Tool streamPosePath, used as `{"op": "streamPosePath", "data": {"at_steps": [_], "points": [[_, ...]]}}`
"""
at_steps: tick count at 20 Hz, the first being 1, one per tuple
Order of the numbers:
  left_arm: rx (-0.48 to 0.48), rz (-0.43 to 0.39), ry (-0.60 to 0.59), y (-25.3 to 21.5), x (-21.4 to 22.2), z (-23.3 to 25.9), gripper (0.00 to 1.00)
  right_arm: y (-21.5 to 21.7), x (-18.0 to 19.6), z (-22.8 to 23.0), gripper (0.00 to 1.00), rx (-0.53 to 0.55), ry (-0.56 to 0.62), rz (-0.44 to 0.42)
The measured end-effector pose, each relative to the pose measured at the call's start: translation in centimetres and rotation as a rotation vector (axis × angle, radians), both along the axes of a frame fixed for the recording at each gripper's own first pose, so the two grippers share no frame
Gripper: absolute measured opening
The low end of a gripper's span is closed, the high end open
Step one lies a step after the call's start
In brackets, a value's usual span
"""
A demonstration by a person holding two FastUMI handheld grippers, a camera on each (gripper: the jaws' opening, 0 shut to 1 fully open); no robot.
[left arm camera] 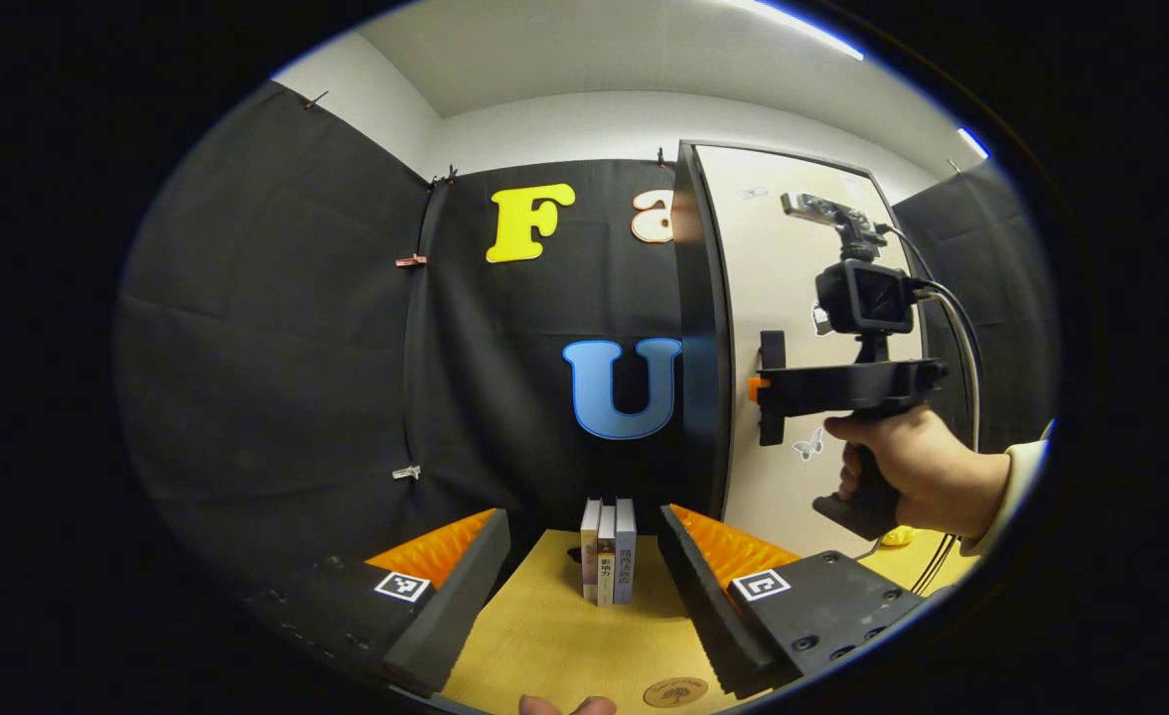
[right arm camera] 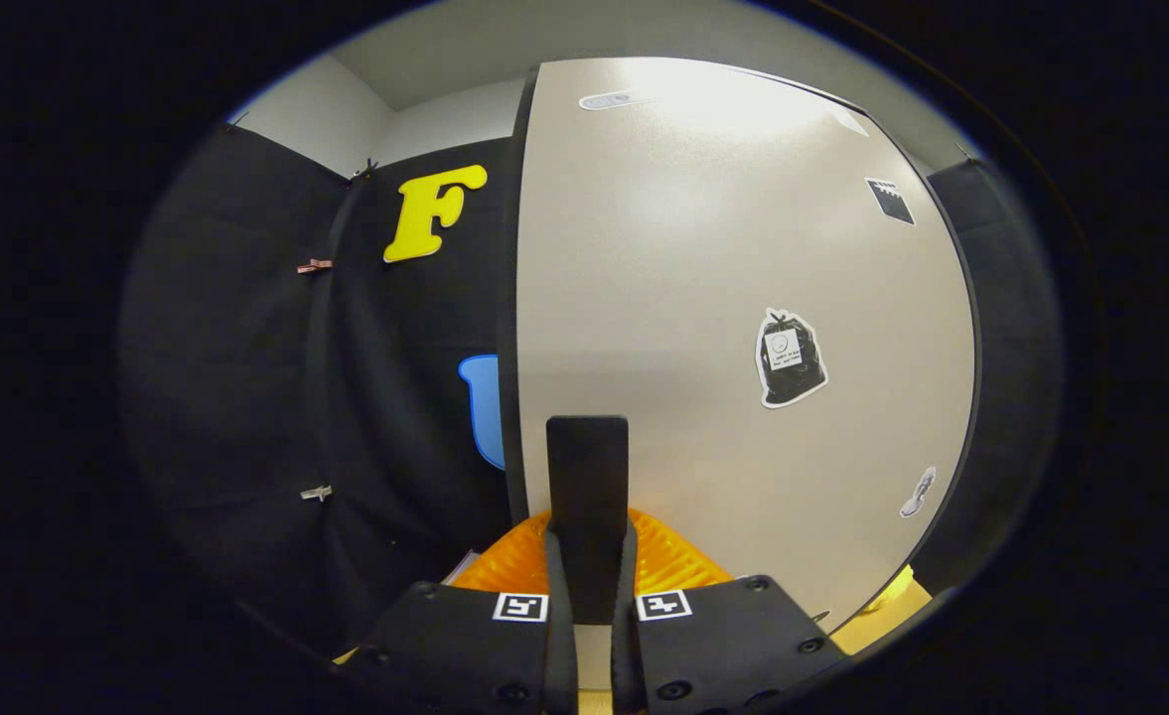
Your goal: Open the cabinet door with the right hand, grasp the bottle in the cabinet with the left hand and place it on the coaster, then close the cabinet door with the right hand.
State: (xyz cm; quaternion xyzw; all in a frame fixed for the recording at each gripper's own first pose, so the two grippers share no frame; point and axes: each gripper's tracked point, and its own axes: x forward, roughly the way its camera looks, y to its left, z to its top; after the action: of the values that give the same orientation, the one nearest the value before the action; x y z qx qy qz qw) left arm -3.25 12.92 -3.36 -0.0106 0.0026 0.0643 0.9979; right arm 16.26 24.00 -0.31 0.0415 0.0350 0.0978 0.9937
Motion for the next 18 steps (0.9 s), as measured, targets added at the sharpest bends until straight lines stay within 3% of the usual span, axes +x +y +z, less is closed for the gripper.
{"op": "streamPosePath", "data": {"at_steps": [8, 18], "points": [[-0.006, -0.002, -0.006, -1.9, -1.7, 0.3, 0.92, -2.9, -9.1, 1.0, 0.17, 0.053, -0.019, 0.195], [0.006, -0.114, -0.050, -9.6, -0.6, 2.2, 0.95, -10.1, -16.1, 1.5, 0.17, 0.064, 0.014, 0.219]]}}
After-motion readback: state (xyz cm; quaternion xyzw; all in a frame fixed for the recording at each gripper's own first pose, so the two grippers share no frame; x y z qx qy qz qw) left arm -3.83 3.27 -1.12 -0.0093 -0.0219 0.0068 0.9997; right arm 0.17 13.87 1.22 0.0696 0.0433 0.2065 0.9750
